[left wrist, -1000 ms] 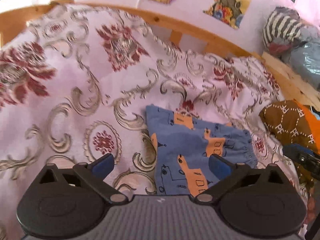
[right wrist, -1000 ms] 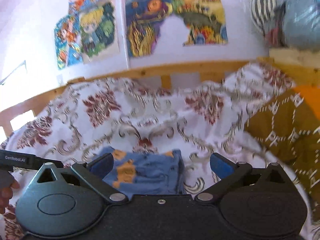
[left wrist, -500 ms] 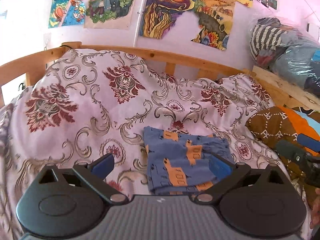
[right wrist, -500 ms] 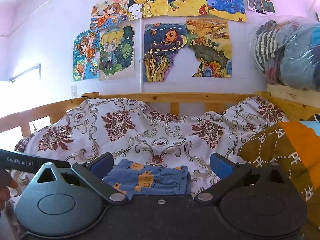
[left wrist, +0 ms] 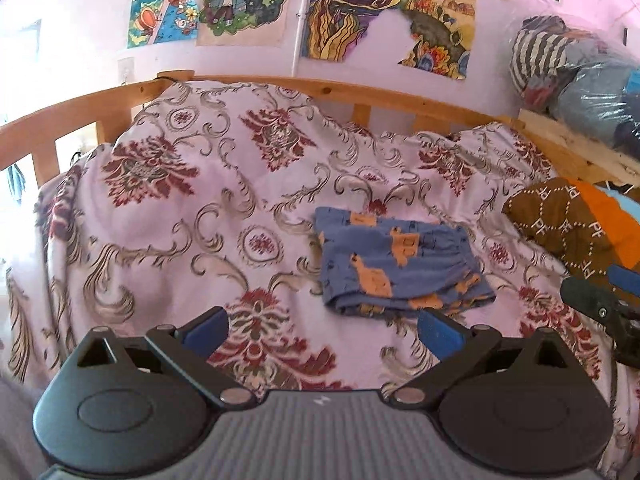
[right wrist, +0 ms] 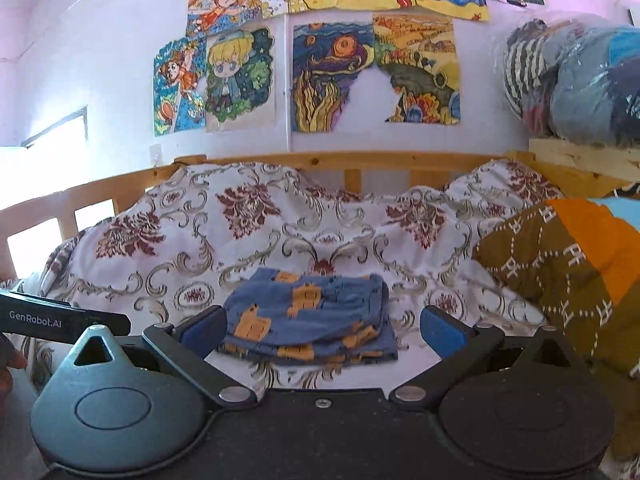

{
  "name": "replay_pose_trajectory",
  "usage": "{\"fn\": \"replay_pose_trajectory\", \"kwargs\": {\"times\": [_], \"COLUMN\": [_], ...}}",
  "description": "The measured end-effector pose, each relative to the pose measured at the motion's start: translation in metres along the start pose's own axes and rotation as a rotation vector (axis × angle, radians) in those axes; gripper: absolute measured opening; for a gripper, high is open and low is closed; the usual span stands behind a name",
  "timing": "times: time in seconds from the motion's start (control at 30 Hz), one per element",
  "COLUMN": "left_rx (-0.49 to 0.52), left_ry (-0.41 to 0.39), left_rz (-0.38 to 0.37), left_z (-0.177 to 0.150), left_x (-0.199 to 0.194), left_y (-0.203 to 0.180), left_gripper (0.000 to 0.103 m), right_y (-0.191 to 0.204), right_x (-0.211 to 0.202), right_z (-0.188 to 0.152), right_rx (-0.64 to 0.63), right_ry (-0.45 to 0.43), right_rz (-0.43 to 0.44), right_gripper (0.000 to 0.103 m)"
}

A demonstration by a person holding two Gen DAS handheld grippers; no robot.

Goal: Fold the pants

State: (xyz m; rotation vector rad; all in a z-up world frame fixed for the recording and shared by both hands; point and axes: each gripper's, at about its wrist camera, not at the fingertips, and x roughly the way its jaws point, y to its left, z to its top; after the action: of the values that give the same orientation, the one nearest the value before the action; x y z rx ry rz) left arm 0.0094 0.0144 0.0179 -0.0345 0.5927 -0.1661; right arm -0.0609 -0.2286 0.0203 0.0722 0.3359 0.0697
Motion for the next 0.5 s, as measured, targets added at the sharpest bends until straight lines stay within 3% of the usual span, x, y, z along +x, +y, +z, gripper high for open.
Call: {"fn": "replay_pose_trajectory", "kwargs": {"times": [0.5], "left_rx": [0.03], "left_ry": [0.039], "left_rz": [0.027], "left_z": [-0.01], "left_x": [0.007], "left_y": [-0.003], "left_gripper": [0.103], "right_y": [-0.009], "right_x": [0.007], "right_z": [-0.014], "right_rx": [0.031], "right_ry": [0.061], "right_rz": [-0.035], "right_gripper": [0.102]}}
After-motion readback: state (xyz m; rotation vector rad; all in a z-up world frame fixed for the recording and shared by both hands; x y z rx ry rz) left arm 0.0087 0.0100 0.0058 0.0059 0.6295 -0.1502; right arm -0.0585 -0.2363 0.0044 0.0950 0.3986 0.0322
